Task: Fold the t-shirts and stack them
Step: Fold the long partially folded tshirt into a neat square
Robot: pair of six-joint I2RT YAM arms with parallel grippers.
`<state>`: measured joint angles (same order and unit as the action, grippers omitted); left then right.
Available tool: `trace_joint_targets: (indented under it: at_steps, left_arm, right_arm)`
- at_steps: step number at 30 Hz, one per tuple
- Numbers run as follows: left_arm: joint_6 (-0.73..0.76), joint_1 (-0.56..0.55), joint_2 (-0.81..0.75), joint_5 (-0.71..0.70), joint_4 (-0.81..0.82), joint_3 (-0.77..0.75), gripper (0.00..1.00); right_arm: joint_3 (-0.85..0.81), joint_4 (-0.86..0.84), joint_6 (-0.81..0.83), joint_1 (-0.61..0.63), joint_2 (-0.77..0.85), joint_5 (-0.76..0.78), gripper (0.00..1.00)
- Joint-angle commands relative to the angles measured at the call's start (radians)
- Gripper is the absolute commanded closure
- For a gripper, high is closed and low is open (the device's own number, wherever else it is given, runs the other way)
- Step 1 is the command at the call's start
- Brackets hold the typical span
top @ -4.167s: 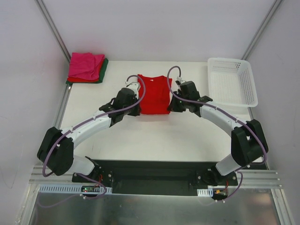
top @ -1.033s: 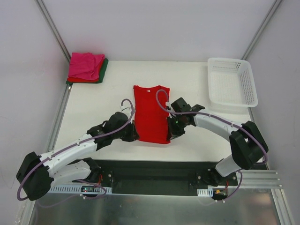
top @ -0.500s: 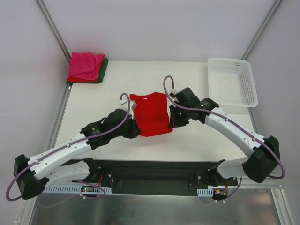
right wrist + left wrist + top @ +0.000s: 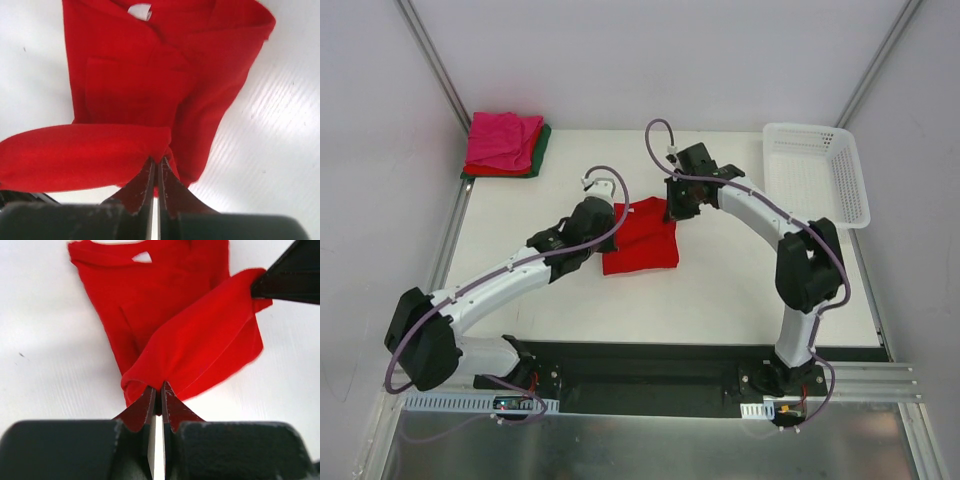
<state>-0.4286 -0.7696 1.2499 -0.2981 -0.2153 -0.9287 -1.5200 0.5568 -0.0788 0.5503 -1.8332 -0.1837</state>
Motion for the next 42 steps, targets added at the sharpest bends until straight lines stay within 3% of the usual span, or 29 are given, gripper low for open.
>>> trace_joint_targets:
  at_steps: [1, 11, 22, 23, 24, 26, 27, 28, 35, 42]
  left_arm:
    - [0.079, 0.091, 0.066, -0.016, 0.139, -0.021, 1.00]
    - [0.152, 0.204, 0.273, 0.068, 0.273, -0.108, 1.00]
    - [0.149, 0.216, 0.448, 0.094, 0.317, -0.187, 0.99]
    - [0.149, 0.214, 0.450, 0.082, 0.318, -0.183, 0.90]
    - [0.151, 0.216, 0.450, 0.076, 0.317, -0.177, 0.70]
    - [0.159, 0.217, 0.444, 0.056, 0.317, -0.171, 0.37]
    - [0.162, 0.219, 0.431, 0.047, 0.317, -0.168, 0.06]
    - [0.168, 0.217, 0.424, 0.037, 0.317, -0.167, 0.01]
    - [0.214, 0.220, 0.304, -0.010, 0.284, -0.160, 0.01]
    - [0.199, 0.220, 0.229, 0.074, 0.252, -0.125, 0.01]
  right_arm:
    - [-0.112, -0.087, 0.039, -0.049, -0.092, -0.043, 0.99]
    - [-0.192, -0.156, 0.022, -0.115, -0.185, -0.089, 0.99]
    - [-0.218, -0.156, 0.027, -0.148, -0.256, -0.137, 0.96]
    - [-0.216, -0.161, 0.028, -0.147, -0.259, -0.140, 0.91]
    - [-0.210, -0.163, 0.031, -0.148, -0.259, -0.138, 0.76]
    - [-0.203, -0.169, 0.039, -0.148, -0.253, -0.128, 0.62]
    - [-0.189, -0.170, 0.046, -0.148, -0.245, -0.109, 0.60]
    - [-0.183, -0.173, 0.050, -0.150, -0.229, -0.100, 0.58]
    - [-0.114, -0.161, 0.073, -0.159, -0.102, -0.033, 0.54]
    - [0.059, -0.173, 0.054, -0.155, 0.070, -0.057, 0.54]
